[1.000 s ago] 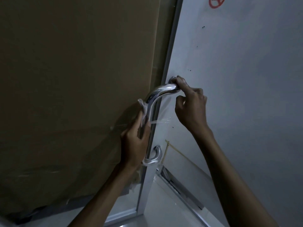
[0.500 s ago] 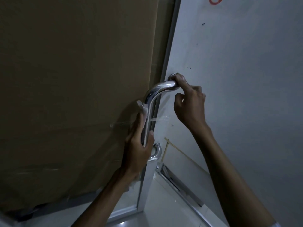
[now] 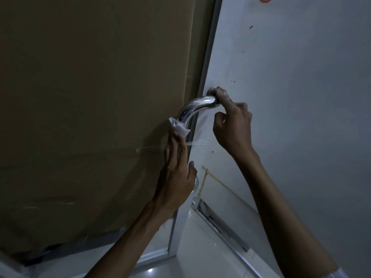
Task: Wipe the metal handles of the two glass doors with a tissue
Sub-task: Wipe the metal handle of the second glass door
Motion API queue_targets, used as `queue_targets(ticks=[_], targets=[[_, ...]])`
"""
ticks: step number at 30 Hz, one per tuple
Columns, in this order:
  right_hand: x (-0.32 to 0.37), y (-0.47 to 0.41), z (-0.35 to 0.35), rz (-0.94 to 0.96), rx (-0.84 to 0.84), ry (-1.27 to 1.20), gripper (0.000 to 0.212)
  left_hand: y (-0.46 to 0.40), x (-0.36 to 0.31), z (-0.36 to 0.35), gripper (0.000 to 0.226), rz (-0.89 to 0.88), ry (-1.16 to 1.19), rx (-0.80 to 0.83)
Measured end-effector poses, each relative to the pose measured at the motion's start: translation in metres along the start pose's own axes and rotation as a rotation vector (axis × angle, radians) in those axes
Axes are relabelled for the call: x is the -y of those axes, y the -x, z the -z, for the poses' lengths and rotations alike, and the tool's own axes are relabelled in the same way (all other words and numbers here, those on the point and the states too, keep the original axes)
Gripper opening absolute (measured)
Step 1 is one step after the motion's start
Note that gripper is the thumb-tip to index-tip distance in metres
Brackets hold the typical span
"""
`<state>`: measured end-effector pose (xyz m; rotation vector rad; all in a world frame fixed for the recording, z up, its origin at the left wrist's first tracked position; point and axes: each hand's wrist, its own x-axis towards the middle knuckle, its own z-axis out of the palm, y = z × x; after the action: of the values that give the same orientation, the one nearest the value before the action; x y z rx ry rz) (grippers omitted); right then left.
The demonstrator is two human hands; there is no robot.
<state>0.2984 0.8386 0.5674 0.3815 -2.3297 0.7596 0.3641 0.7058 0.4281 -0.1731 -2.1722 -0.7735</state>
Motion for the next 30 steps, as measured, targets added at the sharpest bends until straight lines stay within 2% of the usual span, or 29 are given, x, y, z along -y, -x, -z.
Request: queue_targets(ticks=[5,11,17,20,22,27,30], targets=[[0.003,-0.002,0.001,0.017,0.007,0.021,0.07,-0.025,-0.005,0.008,0.093,-0.098,-0.117,0.001],[0.001,-0.002,-0.003,0.011,0.003,0.003,0.072,-0.05,-0.01,0.017,0.086,-0.224,-0.384,-0.005],[0.001,-0.001,0.001,0.012,0.014,0.001,0.071,0.004,0.01,0.0,0.085,-0.119,-0.456,0.069],[0.001,-0.001,0.001,0.004,0.009,-0.011,0.071,0.021,0.009,-0.009,0.066,-0.071,-0.353,0.141],[0.0,-0.002,0.0,0.013,0.009,-0.006,0.071,0.032,0.012,-0.015,0.062,-0.032,-0.215,0.153],[-0.001,-0.004,-0.001,0.018,0.023,0.018,0.072,0.018,-0.003,0.009,0.071,0.248,0.387,0.063],[0.0,-0.003,0.001,0.018,0.026,0.019,0.071,-0.002,-0.002,0.025,0.055,0.378,0.55,-0.013]])
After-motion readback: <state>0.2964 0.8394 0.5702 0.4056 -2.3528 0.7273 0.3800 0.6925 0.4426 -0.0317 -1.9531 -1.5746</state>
